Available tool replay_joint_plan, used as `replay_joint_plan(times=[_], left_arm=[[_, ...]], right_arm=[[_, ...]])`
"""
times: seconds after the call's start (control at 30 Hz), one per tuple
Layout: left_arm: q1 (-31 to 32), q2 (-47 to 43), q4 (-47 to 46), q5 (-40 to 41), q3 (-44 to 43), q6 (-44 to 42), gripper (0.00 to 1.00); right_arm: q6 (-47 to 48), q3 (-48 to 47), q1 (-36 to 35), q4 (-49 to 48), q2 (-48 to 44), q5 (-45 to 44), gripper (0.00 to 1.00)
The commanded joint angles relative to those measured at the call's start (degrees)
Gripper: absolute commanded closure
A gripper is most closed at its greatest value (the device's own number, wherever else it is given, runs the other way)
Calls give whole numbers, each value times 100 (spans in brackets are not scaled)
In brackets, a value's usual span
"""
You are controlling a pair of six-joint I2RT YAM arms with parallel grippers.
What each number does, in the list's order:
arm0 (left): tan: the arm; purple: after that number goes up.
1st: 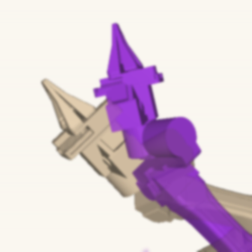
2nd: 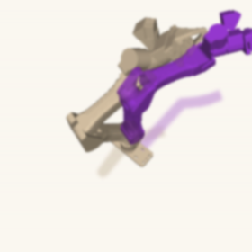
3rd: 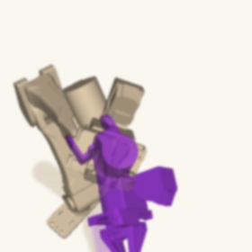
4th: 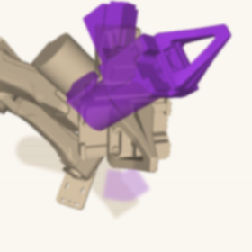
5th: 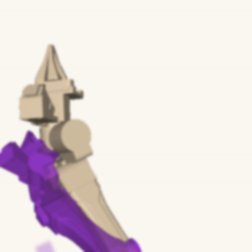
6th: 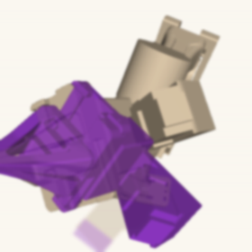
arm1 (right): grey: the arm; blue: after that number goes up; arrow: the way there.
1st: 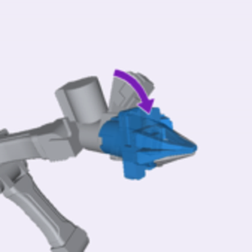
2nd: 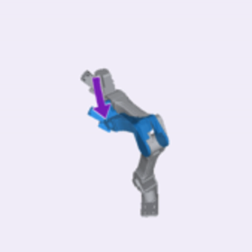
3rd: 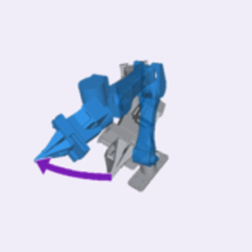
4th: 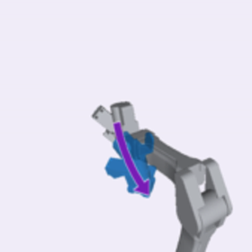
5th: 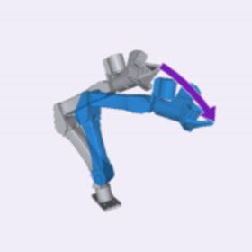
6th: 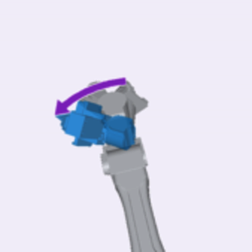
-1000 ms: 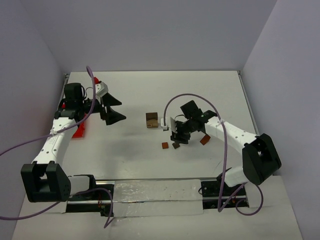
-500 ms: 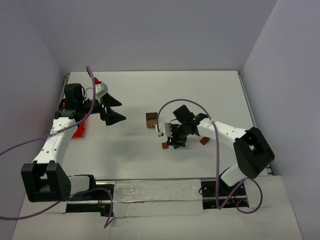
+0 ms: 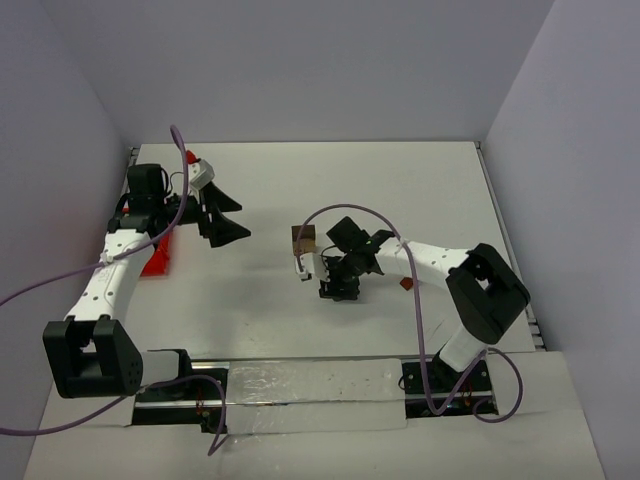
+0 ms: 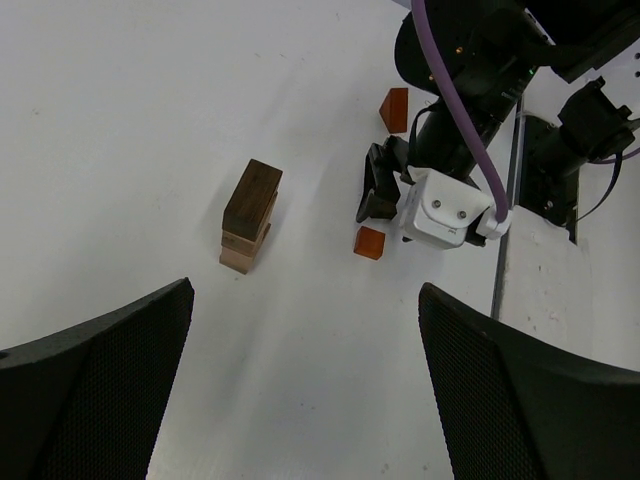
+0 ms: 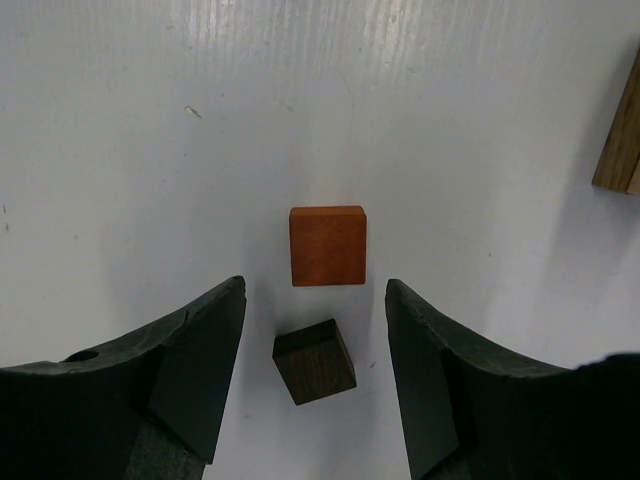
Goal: Build the wood block tower
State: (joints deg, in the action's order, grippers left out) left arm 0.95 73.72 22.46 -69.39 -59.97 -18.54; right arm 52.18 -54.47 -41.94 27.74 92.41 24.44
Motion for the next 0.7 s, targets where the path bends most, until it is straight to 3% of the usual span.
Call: replay_joint_plan(times=[0.0, 0.27, 0.67], left_arm=[[-42, -83, 249, -217, -264, -338, 1], [-42, -96, 327, -155, -283, -482, 1], [-42, -15, 453, -153, -322, -594, 1]], right_arm=[[-110, -306, -69, -163, 134, -42, 35], [-235, -599, -152, 55, 432, -166, 42], [-217, -621, -297, 297, 665, -423, 43]])
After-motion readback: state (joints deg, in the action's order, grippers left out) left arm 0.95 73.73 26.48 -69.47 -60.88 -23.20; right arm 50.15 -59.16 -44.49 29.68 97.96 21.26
